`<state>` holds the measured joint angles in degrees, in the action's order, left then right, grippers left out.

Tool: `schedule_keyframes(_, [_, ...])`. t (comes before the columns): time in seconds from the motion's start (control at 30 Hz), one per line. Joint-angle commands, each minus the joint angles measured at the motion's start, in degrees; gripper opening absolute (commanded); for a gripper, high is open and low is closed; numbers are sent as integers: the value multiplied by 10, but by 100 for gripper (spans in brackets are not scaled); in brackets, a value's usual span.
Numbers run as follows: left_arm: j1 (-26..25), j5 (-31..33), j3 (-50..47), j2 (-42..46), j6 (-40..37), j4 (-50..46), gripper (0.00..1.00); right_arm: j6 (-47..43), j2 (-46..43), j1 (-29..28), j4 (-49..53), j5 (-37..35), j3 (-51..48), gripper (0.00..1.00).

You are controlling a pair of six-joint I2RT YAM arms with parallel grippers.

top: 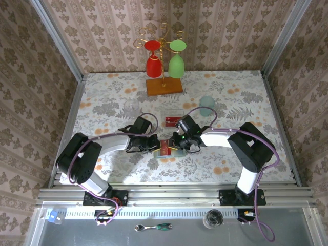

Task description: Take the credit cards out of the card holder

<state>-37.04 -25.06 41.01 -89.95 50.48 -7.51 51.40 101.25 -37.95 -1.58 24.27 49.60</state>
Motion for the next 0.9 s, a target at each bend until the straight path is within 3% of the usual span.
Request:
schedule_keyframes(0.0, [3,6,5,-10,-15,-29,0,4,-14,2,-8,0,-12,9])
schedule_keyframes(0.87, [10,-5,24,-1,-21,-33,0,-67,-116,49,105,-27,-23,2])
